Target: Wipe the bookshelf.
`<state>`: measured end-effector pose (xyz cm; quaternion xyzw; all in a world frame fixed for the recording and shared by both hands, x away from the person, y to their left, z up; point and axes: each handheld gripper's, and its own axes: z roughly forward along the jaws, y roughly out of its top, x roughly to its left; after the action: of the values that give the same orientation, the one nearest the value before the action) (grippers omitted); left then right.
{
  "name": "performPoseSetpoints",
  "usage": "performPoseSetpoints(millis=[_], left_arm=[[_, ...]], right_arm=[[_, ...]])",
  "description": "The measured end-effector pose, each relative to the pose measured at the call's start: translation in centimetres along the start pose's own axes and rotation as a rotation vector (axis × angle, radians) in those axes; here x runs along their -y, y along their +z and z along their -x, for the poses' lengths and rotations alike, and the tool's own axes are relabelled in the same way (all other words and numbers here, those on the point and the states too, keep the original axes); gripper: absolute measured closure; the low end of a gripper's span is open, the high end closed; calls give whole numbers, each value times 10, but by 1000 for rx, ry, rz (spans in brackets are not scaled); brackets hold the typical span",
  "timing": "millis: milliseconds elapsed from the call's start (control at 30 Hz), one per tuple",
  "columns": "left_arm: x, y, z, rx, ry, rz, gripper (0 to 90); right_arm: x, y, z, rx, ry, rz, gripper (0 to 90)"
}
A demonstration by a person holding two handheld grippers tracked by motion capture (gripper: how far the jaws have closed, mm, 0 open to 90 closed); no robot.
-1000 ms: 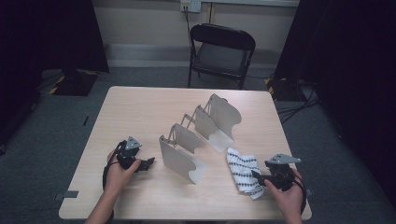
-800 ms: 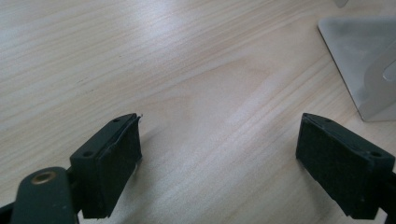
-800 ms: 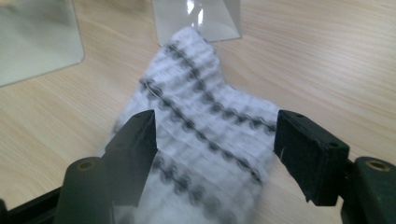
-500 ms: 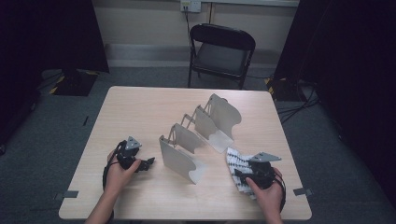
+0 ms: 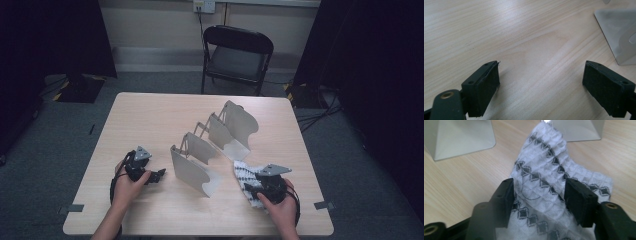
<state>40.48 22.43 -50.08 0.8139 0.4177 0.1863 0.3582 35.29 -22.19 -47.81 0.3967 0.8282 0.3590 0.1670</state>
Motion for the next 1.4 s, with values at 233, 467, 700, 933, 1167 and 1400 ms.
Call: performPoseSetpoints(millis=[233,467,700,933,1167,1400], left_arm=[[0,0,0,1,-1,-1,137],[0,0,0,1,-1,-1,137],[0,0,0,-1,-2,-1,132],[0,0,0,-1,1,-3,132],[0,0,0,0,1,-3,132],[0,0,0,0,1,-4,132]], right_arm=[[1,-13,5,35,65,29,337],[7,6,5,23,43,-8,345],[-1,18,4,-18,1,10,346],[-7,15,-2,-35,14,24,293],[-1,-14,4,0,8,29,354],[24,-21,22,47,44,-18,387]])
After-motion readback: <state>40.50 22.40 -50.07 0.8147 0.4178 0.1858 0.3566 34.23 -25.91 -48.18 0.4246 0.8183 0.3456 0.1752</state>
